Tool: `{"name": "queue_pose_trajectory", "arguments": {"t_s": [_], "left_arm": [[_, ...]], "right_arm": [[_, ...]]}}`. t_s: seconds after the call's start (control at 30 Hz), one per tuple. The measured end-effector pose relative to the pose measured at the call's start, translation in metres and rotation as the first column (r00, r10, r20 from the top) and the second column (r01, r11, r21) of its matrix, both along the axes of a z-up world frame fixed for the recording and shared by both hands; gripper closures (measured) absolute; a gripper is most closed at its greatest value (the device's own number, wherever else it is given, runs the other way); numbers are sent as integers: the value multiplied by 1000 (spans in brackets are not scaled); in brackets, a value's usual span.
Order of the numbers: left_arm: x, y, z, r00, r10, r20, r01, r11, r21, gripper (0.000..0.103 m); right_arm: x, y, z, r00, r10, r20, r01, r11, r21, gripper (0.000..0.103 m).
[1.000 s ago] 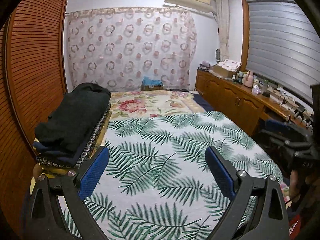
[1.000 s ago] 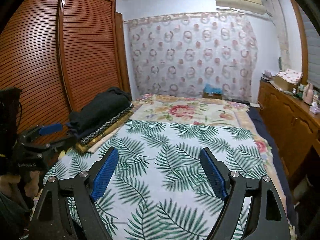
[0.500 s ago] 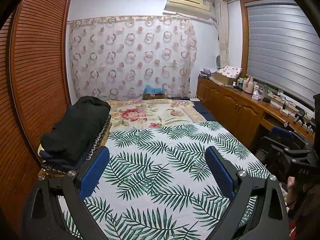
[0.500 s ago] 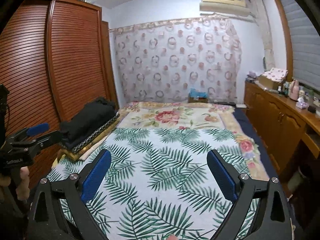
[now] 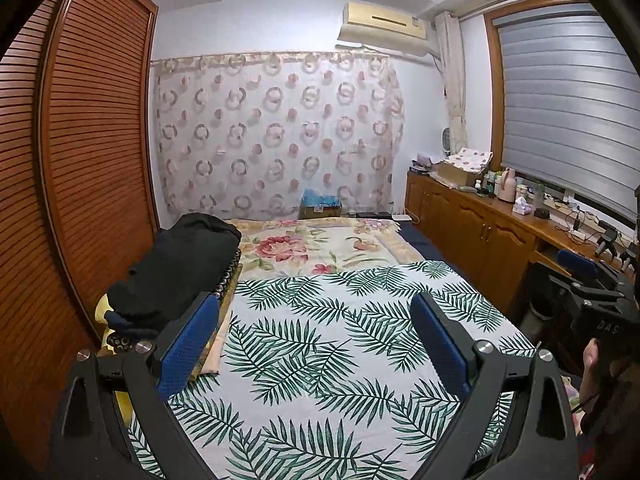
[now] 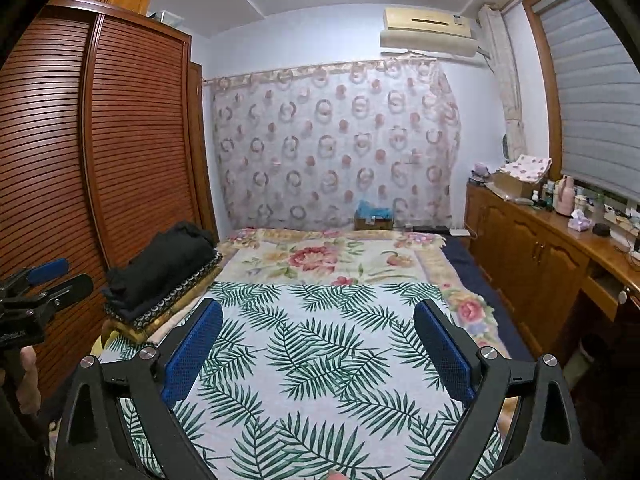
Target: Fold small clothes
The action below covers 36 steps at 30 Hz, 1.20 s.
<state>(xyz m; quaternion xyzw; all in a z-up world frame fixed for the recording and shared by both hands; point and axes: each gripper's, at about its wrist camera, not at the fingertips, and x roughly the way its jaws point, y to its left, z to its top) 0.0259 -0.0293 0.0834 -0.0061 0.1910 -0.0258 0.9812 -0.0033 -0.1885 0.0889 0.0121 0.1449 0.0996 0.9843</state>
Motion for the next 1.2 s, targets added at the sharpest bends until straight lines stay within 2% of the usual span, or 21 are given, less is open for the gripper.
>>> {"name": "queue_pose_trajectory", "arguments": {"t_s": [1.2], "left_arm": [[0,2,-2,1000,10,-11,-10,1000,-6,6]], "right_arm": [[10,-22,1,1000,10,-5,-10,1000,-2,6]]}}
